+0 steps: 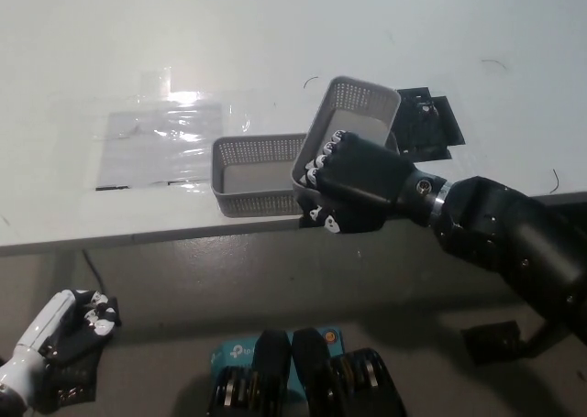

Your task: The robot uses its right hand to pick up the grey box kept on the middle on the desk and place it on top of another box next to it in a right angle

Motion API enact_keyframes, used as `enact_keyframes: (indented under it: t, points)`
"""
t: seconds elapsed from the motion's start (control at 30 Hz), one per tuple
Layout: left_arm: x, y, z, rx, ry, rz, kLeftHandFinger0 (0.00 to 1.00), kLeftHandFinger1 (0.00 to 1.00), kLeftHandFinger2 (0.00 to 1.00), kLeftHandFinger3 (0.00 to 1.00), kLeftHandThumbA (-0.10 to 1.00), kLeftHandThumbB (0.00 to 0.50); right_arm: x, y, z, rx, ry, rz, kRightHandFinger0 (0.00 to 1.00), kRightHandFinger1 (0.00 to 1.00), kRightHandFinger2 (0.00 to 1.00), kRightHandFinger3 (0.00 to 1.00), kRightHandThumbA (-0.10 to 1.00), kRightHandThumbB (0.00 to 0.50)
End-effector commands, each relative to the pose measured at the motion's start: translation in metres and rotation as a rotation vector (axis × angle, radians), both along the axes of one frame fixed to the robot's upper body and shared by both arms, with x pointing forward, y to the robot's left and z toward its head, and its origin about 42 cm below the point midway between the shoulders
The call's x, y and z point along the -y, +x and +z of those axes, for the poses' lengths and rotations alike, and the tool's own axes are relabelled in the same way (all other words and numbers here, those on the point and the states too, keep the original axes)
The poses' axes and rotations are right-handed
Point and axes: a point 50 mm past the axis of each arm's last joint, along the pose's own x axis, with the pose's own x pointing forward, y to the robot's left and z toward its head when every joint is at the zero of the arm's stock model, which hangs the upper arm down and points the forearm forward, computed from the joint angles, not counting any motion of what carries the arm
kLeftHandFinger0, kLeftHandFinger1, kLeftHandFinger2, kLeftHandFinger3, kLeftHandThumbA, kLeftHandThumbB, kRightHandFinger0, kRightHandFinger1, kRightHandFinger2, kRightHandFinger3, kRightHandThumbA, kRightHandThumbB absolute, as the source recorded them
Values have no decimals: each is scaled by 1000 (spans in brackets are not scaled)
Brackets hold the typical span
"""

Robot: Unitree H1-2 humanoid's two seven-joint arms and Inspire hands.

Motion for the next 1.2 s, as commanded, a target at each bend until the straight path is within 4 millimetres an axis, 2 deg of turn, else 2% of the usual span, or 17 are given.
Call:
enact_keyframes:
  t: [0.0,0.03,0.1,0.17,0.23,0.27,0.3,0.33,0.37,0.5,0.63,0.83,0.87,0.97,1.0,1.07,1.17]
  points:
    - [-8,4,17,42,37,-29,0,0,0,1,-100,500,-6,1,50,31,-3,-23,0,0,367,1000,934,464]
    - [-7,2,15,39,39,-26,0,0,0,1,-100,500,-7,-2,53,17,-6,-30,0,0,353,1000,974,499]
    - [-8,2,15,36,35,-21,0,0,0,0,-100,500,-9,-5,62,19,-10,-34,0,0,311,1000,1000,500]
    - [-9,3,14,36,24,-22,0,0,0,0,-100,500,-11,-7,72,26,-18,-38,0,0,345,1000,1000,500]
    - [-8,0,12,35,25,-20,0,0,0,0,-100,500,-11,-9,76,30,-12,-36,0,0,331,1000,1000,500]
    - [-8,0,13,40,24,-23,0,0,0,2,-100,500,-12,-9,83,37,-6,-34,0,0,240,1000,1000,500]
    - [-8,0,13,40,24,-23,0,0,0,3,-100,500,-12,-10,83,35,-7,-35,0,0,226,1000,1000,500]
    - [-9,0,12,44,13,-25,0,0,0,0,-100,500,-11,-10,86,47,4,-26,0,0,136,1000,1000,500]
    - [-9,0,13,44,24,-25,0,0,0,0,-100,500,-10,-10,87,51,6,-26,0,0,113,1000,1000,500]
    - [-9,0,14,40,26,-18,0,0,0,0,-100,500,-8,-10,91,62,1,-28,0,0,107,1000,945,500]
    - [-10,-1,14,42,32,-14,0,0,0,0,-100,500,-5,-11,90,77,-16,-31,0,0,49,1000,920,498]
    - [-10,-4,8,39,11,-12,0,0,0,0,-100,500,2,-12,83,77,-15,-14,0,0,36,1000,966,483]
    - [-10,-4,7,36,17,-8,0,0,0,0,-100,500,4,-14,86,73,-19,-12,0,0,60,1000,996,481]
    - [-9,-4,8,31,19,-7,0,0,0,4,-100,500,12,-22,98,65,-20,-11,0,0,56,1000,981,463]
    - [-9,-4,9,31,16,-9,0,0,0,0,-100,500,23,-36,120,47,-13,-11,0,0,75,1000,963,423]
    - [-10,-4,7,19,20,-9,0,0,0,0,-100,500,33,-48,138,17,-4,-33,0,0,77,1000,949,420]
    - [-10,-4,7,22,25,-20,0,0,0,0,-100,500,49,-64,162,-9,3,-58,0,0,159,1000,1000,417]
